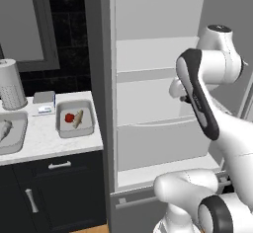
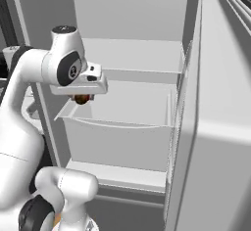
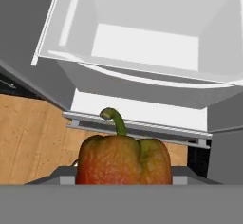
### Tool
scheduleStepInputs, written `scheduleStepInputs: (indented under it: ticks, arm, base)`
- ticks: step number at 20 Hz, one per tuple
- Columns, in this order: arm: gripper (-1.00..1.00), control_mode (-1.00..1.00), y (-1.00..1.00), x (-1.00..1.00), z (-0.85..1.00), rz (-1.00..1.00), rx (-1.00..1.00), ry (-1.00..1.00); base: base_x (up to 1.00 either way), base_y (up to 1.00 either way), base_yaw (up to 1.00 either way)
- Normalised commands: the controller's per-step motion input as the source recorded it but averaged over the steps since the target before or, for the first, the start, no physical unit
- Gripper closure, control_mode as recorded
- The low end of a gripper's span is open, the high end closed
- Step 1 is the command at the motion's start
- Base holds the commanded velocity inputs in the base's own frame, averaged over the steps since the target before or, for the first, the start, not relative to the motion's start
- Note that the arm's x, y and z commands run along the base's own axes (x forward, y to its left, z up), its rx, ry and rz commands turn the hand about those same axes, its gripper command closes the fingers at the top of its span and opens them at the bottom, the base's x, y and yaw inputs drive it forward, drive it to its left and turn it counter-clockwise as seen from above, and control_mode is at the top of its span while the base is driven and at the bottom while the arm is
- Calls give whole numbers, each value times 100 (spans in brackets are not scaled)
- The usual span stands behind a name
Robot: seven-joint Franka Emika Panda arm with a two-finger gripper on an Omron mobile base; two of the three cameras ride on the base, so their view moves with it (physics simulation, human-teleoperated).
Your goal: Place one bell pepper and one fish in each tupperware on the nearby counter, to pack two identical lunches.
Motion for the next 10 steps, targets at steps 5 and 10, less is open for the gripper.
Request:
scheduleStepInputs:
  ticks: [5, 10]
  arm:
    - [100, -100, 0, -60, -55, 0, 0, 9]
    - [100, -100, 0, -53, -18, 0, 0, 9]
  base:
    - [0, 0, 0]
    - [0, 0, 0]
